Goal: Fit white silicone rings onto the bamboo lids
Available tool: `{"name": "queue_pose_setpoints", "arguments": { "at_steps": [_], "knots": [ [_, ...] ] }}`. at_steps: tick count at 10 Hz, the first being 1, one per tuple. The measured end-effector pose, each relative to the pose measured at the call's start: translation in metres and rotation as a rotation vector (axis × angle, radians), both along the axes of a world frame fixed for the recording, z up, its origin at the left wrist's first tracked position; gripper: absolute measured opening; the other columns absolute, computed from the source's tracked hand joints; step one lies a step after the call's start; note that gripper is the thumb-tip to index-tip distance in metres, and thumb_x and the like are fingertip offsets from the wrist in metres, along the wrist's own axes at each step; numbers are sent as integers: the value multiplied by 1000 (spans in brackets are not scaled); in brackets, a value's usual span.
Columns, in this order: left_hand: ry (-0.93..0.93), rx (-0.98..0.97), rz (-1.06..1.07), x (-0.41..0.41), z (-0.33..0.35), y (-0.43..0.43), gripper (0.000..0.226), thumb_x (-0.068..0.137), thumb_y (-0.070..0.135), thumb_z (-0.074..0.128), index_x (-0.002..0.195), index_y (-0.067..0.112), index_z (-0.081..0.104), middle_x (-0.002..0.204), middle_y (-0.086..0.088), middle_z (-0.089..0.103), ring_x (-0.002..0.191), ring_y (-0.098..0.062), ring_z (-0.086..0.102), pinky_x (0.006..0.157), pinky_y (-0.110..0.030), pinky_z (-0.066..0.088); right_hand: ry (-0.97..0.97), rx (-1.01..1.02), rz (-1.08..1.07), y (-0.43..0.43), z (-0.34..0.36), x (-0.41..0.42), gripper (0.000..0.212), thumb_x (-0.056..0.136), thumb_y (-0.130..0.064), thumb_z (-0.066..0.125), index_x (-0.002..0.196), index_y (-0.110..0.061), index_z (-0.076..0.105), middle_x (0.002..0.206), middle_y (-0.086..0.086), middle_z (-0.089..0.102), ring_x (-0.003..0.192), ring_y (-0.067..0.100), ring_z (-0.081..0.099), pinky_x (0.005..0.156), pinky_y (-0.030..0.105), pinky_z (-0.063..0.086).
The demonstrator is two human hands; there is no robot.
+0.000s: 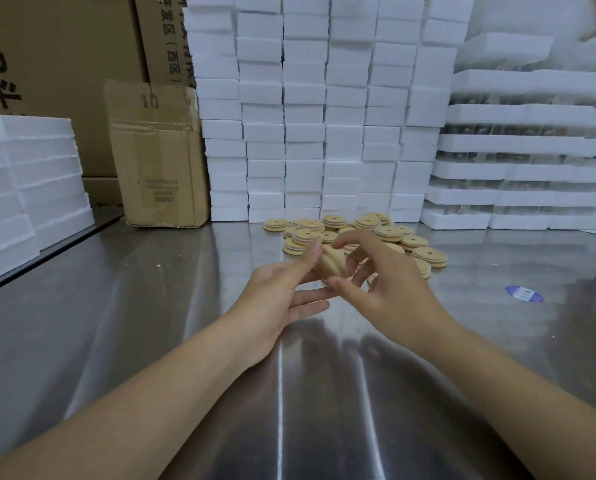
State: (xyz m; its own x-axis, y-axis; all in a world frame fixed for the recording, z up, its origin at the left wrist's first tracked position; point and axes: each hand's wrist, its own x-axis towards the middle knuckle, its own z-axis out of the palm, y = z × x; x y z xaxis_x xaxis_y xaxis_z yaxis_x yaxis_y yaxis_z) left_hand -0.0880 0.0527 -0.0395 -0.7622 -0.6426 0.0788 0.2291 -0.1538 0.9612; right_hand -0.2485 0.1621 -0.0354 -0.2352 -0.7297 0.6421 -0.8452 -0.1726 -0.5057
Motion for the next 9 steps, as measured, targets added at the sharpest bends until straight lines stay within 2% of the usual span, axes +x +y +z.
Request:
{"name": "queue_pose_setpoints", "arguments": {
  "at_steps": [1, 2, 3, 4, 5, 6, 7, 8, 9],
  "knots": [
    [-16, 89, 6, 0, 2, -2, 50, 98, 49, 70, 127, 8, 73, 120, -3, 81, 109, -26, 79, 81, -32, 66, -341, -43, -94, -1, 4, -18, 34, 93, -24, 77, 118, -36, 57, 90, 3, 71, 67, 22, 71, 65, 36, 58],
    [-21, 156, 19, 0, 1, -5, 46, 97, 43, 73, 123, 5, 75, 119, -6, 81, 107, -27, 80, 74, -32, 66, -495, -34, -278, 2, 4, -51, 34, 94, -26, 76, 119, -33, 55, 89, 9, 75, 59, 12, 71, 64, 30, 49],
    [-16, 177, 25, 0, 0, -8, 34, 97, 41, 75, 107, 9, 85, 122, -8, 79, 106, -26, 80, 73, -31, 65, -513, 32, -388, 5, -4, -72, 23, 93, -31, 77, 108, -29, 60, 83, 10, 77, 61, 18, 71, 67, 31, 46],
    [-9, 195, 42, 0, 0, -8, 31, 98, 40, 74, 104, 12, 86, 124, -8, 78, 105, -24, 80, 72, -30, 64, -323, 198, -502, 3, -14, -79, 20, 94, -42, 75, 94, -24, 66, 70, 0, 73, 60, 14, 66, 60, 28, 41],
    [-2, 207, 60, 1, 0, -8, 31, 100, 40, 73, 104, 13, 87, 125, -7, 75, 105, -22, 80, 73, -29, 64, -192, 174, -552, 2, -15, -79, 24, 96, -50, 69, 86, -29, 64, 73, -4, 67, 75, 17, 63, 62, 33, 41],
    [-3, 203, 71, 1, 0, -8, 31, 99, 40, 73, 104, 13, 87, 123, -6, 76, 104, -21, 80, 74, -29, 63, -53, 162, -523, 0, -15, -78, 17, 98, -48, 64, 96, -32, 67, 94, -8, 72, 96, 21, 67, 73, 35, 47],
    [-7, 202, 83, 1, 0, -8, 30, 99, 39, 73, 103, 12, 87, 110, -1, 81, 102, -20, 81, 73, -29, 63, -38, 383, -390, -2, -22, -75, 46, 103, -47, 56, 148, -36, 53, 145, -3, 63, 144, 26, 48, 107, 40, 43],
    [-15, 188, 86, 0, -1, -9, 30, 99, 39, 74, 102, 13, 87, 107, 0, 81, 102, -21, 81, 74, -30, 63, -54, 364, -359, -3, -26, -75, 58, 102, -46, 58, 157, -40, 39, 157, -2, 52, 152, 25, 39, 114, 41, 37],
    [-26, 138, 164, 0, 5, -9, 26, 98, 38, 73, 100, 16, 86, 108, 2, 80, 98, -17, 81, 74, -32, 61, -111, 127, -375, -2, -15, -72, 48, 102, -38, 63, 149, -32, 53, 148, -8, 61, 141, 19, 51, 106, 30, 38]
  ]
}}
